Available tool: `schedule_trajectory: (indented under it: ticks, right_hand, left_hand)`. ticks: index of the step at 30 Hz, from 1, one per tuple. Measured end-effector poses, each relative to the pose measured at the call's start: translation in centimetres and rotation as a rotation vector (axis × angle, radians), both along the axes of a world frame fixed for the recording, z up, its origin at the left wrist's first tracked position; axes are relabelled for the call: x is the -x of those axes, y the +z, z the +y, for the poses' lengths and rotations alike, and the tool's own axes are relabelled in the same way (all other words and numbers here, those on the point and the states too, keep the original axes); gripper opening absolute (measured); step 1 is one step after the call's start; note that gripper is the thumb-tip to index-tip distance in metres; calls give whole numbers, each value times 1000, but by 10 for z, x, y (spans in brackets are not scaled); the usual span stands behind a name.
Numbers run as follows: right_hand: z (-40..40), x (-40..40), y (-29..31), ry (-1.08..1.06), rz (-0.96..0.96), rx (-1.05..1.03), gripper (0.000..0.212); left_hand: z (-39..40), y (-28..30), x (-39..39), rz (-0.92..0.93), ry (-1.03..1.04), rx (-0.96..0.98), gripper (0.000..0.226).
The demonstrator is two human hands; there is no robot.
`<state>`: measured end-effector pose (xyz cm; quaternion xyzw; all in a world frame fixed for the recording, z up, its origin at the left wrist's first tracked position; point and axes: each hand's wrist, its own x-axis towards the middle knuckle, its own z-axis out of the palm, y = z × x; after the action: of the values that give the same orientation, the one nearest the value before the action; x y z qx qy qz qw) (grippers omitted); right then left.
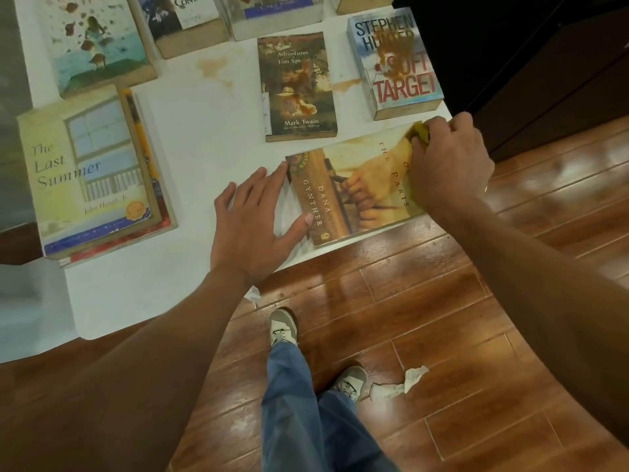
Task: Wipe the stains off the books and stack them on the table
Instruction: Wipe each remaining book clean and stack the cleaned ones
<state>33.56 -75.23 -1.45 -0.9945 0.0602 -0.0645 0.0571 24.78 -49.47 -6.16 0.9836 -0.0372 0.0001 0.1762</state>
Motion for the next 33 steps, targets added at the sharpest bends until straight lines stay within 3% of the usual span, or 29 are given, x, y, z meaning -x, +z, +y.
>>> schedule_trajectory:
  ticks: [6, 17, 21, 27, 33]
  right_hand:
    - [25, 9, -3, 69, -27, 10, 38]
    - [101, 30, -5, 278, -28, -28, 33]
    - [124, 38, -6, 322, 17, -14, 28]
    - [125, 50, -1, 416, 78, -44, 37]
    - [80, 32, 2, 255, 98, -159, 31]
  left_hand:
    - [0, 0, 0, 0, -1, -1, 76]
    - [-2, 0, 0, -59, 62, 143, 53]
    - [-3, 0, 3, -70, 71, 145, 55]
    - [-4, 3, 3, -58, 68, 188, 59]
    - [-1, 0, 2, -71, 64, 170, 48]
